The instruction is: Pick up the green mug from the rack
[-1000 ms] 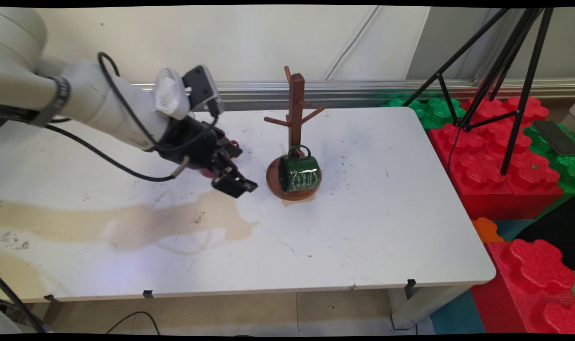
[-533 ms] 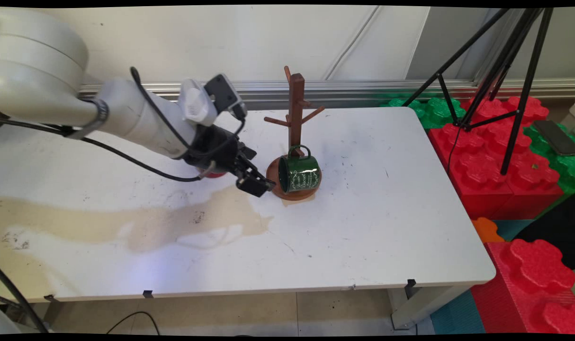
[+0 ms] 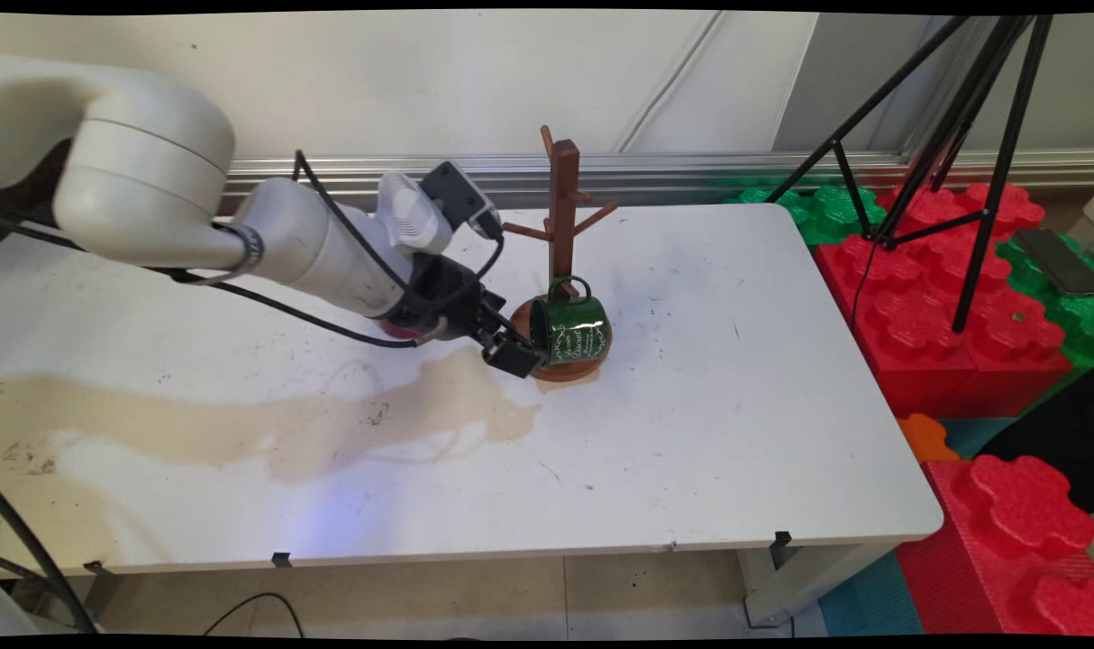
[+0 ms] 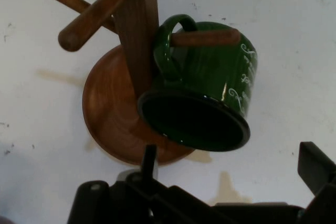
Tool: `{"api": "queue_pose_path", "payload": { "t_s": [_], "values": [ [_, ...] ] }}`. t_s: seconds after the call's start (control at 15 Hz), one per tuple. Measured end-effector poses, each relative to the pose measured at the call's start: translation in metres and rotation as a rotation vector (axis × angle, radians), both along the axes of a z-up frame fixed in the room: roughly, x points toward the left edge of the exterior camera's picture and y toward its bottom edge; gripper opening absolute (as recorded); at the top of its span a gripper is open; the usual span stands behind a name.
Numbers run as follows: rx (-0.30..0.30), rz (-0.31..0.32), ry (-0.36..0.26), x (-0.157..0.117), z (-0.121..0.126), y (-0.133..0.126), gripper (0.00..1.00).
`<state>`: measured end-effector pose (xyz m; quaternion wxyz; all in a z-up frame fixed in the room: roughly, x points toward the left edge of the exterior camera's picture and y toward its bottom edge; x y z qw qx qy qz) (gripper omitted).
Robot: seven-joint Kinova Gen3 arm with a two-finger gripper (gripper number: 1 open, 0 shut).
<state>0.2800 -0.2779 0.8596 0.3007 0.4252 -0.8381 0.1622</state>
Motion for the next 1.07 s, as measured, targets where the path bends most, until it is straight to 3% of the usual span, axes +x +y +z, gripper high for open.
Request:
{"api": "queue_pose_path", "payload": {
  "t_s": [1.07],
  "values": [
    [0.036,0.052,0.111,-0.025,-0.042,-0.028,1.0]
  ]
}}
